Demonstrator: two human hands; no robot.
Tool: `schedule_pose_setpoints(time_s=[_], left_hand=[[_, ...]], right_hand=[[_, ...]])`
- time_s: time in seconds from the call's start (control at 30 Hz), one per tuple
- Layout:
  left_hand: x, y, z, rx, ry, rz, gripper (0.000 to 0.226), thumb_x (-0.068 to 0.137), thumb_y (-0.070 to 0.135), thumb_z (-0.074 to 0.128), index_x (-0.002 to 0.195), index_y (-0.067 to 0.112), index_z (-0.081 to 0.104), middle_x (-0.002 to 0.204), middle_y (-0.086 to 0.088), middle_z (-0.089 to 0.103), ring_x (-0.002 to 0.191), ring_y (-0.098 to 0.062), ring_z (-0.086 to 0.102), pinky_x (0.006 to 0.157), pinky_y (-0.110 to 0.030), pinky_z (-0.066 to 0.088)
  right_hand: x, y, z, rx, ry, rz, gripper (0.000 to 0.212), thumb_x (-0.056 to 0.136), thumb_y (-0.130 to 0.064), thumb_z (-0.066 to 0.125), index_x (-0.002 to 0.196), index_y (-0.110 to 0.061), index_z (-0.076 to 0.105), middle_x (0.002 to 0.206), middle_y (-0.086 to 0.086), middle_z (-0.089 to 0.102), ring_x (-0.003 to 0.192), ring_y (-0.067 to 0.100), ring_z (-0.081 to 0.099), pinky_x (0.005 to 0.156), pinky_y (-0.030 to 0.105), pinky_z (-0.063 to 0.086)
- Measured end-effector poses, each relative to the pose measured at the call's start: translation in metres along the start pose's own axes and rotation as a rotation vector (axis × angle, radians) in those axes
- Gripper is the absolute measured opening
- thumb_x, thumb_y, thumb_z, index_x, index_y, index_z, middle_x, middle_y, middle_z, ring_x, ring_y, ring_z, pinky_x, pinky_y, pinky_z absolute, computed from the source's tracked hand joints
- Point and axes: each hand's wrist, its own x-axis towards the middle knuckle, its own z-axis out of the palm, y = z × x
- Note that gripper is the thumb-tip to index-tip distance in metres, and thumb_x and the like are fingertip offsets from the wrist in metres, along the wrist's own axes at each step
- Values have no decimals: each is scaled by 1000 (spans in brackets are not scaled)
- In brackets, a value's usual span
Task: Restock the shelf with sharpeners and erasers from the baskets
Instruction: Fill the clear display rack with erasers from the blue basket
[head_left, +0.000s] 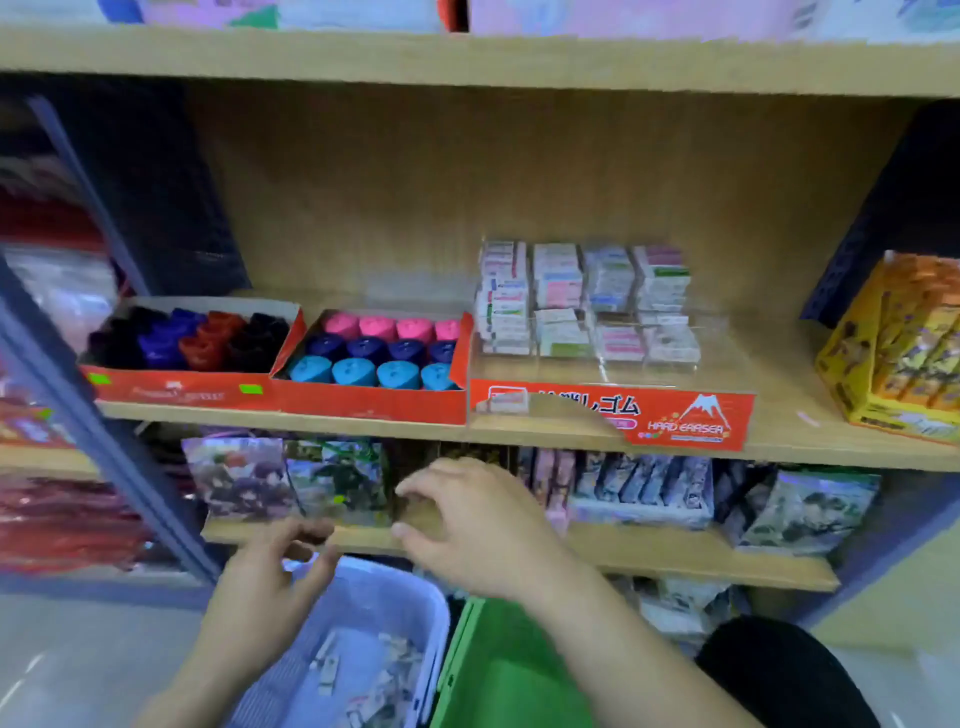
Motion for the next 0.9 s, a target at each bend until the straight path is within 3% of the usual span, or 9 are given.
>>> schedule_pose_setpoints(time_s=[0.1,0.17,0.27,0.4,0.5,0.63,0.73,0.83,0.9], left_hand=[[-25,-82,6,52,-116,-286,21,84,13,80,101,19,68,96,-2,72,88,-27,70,73,-33,48],[-36,-126,14,113,-226,-419,38,86,20,79,120,9,64,110,-10,71,100,-34,69,83,-35,50],[-57,-170,30,93,-309,-548,54,88,30,73,134,5,58,123,-15,68,110,-32,66,92,-34,48],[-80,-223,75,105,-458,-680,64,81,45,69,132,9,56,124,-14,67,113,-33,64,92,-39,51],[-91,-254,112,74,-538,-719,73,75,53,67,132,9,56,133,-16,62,123,-35,59,97,-42,49],[-88,-285,153,52,-547,-751,57,87,49,65,130,13,54,132,-17,59,123,-36,58,95,-41,47],[-92,-305,177,66,-520,-752,81,75,60,69,140,17,49,141,-14,52,132,-34,51,103,-41,45],[-94,-315,188,151,-576,-757,104,71,61,79,154,22,30,157,-6,32,144,-29,35,112,-47,34],[-92,-324,194,159,-613,-793,116,66,65,82,157,26,20,160,-4,25,146,-28,28,113,-52,28]], right_hand=[[19,-23,76,25,-224,-39,38,95,-48,57,125,-25,65,116,-2,68,107,23,61,82,36,49],[31,-25,133,50,-357,-28,37,96,-47,58,125,-25,65,120,-3,68,110,22,62,85,35,49],[46,-17,218,54,-542,37,37,96,-45,59,125,-22,65,124,0,67,115,24,61,89,35,49],[64,13,317,-21,-758,108,46,94,-41,63,133,-17,60,130,8,65,121,30,60,92,36,49],[73,31,376,-91,-918,120,59,94,-41,65,145,-15,50,143,12,56,128,31,55,101,39,47],[79,42,442,-121,-1047,101,82,87,-53,70,153,-15,37,156,12,40,138,31,45,109,44,43],[76,48,477,-146,-1211,70,112,72,-56,84,158,-14,26,164,8,26,147,32,32,116,49,36],[69,58,494,-191,-1242,66,108,57,-73,84,139,-15,45,140,7,50,123,32,51,102,52,46],[66,63,500,-182,-1209,78,106,49,-80,82,129,-17,50,129,6,55,117,31,51,100,51,46]])
